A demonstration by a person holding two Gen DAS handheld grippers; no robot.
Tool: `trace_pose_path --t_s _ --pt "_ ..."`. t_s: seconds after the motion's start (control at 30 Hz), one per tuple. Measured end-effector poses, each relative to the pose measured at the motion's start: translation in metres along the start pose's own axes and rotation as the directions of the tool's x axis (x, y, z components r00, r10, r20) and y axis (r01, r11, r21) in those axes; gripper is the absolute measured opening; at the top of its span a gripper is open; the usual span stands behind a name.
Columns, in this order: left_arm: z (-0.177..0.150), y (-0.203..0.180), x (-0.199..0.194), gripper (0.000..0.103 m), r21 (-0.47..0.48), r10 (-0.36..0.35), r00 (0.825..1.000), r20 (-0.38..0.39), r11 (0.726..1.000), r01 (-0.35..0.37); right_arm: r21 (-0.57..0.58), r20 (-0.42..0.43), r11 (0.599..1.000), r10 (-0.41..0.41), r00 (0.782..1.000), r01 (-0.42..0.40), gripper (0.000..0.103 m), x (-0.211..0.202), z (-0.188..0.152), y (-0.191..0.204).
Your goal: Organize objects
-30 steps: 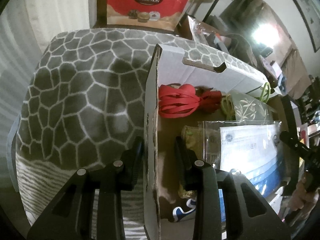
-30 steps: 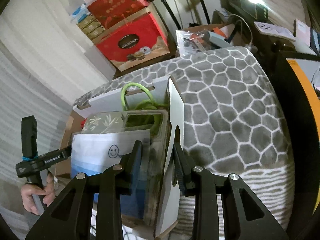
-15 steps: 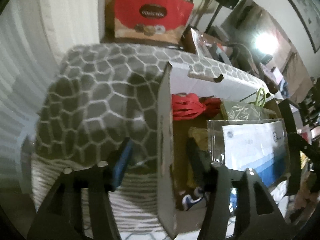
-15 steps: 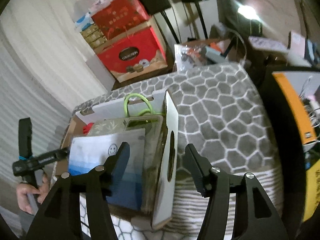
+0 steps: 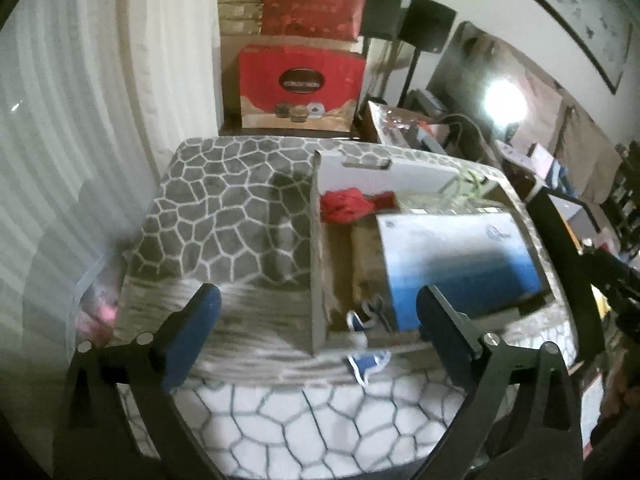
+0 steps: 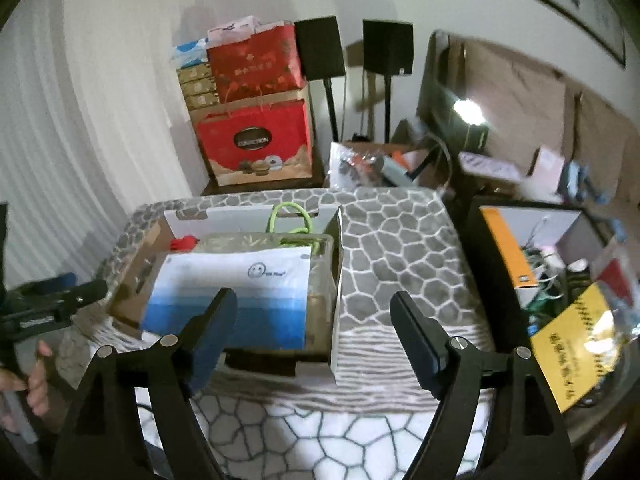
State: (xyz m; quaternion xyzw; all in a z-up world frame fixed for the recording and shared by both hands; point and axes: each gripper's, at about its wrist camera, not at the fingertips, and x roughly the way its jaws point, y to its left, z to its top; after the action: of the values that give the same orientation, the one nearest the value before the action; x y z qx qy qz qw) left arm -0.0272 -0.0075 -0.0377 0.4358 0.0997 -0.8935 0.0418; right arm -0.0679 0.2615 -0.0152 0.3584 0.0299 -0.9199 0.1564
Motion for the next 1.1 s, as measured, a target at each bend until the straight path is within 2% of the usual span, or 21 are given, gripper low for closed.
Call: trace_pose_path --t_s 0.23,0.43,0.83,0.97,1.1 --pt "-0.021 -0.017 -0.021 0.102 0.031 0.02 0.999 0.026 0.999 -0.021 -0.015 0.014 0.999 -0.028 1.0 0.028 0.083 -0.015 -0.02 0.016" --pt "-0.033 -0.021 -0.031 0.103 0.018 0.007 0.999 0.039 1.0 -0.008 0.001 0.014 1.0 -0.026 1.0 0.026 0.101 -0.022 -0.034 0.025" --pt "-0.044 -0.018 -0.03 0.103 -0.017 0.057 0.998 0.029 0.998 -0.057 0.012 -0.028 0.998 -0.062 0.998 0.063 0.102 -0.019 -0.053 0.033" --pt "-0.045 -0.021 -0.029 0.103 -0.004 0.101 0.995 0.029 0.995 -0.101 0.021 -0.038 0.998 -0.066 0.997 0.067 0.102 -0.017 -0.056 0.033" --pt "-0.045 -0.021 -0.027 0.103 -0.002 0.098 0.995 0.02 0.995 -0.098 0.028 -0.046 0.997 -0.065 0.997 0.066 0.102 -0.016 -0.058 0.033"
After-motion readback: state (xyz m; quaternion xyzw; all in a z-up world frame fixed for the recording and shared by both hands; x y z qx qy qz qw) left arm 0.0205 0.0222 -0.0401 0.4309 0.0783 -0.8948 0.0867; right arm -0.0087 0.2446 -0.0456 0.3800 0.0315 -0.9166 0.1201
